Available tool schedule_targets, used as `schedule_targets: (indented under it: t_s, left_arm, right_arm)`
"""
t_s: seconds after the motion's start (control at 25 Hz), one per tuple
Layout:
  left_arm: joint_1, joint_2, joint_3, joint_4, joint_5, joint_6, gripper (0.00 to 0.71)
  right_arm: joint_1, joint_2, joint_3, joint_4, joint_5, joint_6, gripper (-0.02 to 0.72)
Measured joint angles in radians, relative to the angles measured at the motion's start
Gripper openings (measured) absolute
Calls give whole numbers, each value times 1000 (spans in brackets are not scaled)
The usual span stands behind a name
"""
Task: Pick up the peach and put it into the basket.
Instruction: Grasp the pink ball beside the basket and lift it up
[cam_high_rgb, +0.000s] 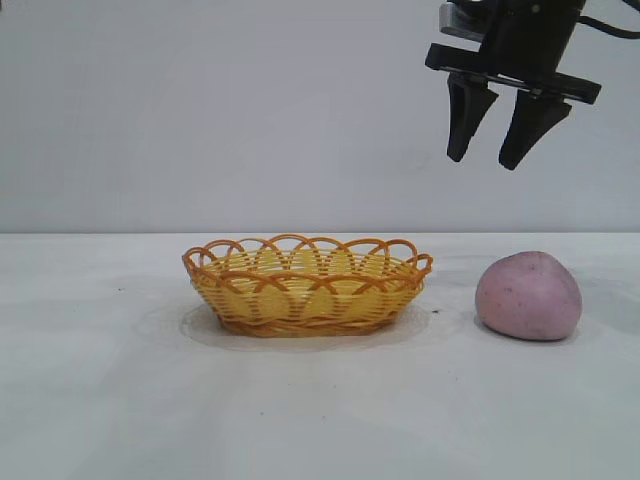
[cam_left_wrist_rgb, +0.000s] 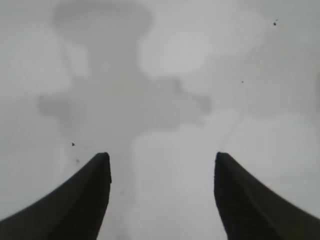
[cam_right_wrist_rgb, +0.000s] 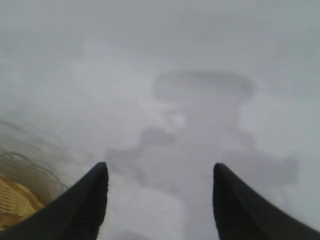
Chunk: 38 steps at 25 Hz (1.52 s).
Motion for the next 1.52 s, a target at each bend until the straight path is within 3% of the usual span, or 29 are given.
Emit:
schedule_targets:
  t_s: [0.44, 0.68, 1.04, 1.32, 1.52]
  left_arm:
    - [0, -342, 23, 2, 60, -2, 397]
    - [0, -574, 248, 2, 53, -2, 397]
    - [1, -1075, 570, 2, 70, -96, 397]
    - [1, -1444, 700, 2, 154, -99, 397]
    - [1, -1623, 746, 2, 161, -99, 397]
  right_arm:
    - [0, 0, 0, 0, 5, 0, 395]
    - [0, 0, 0, -2, 5, 0, 395]
    - [0, 0, 0, -6, 5, 0, 395]
    - [0, 0, 0, -44, 5, 0, 395]
    - [0, 0, 0, -55, 12, 0, 395]
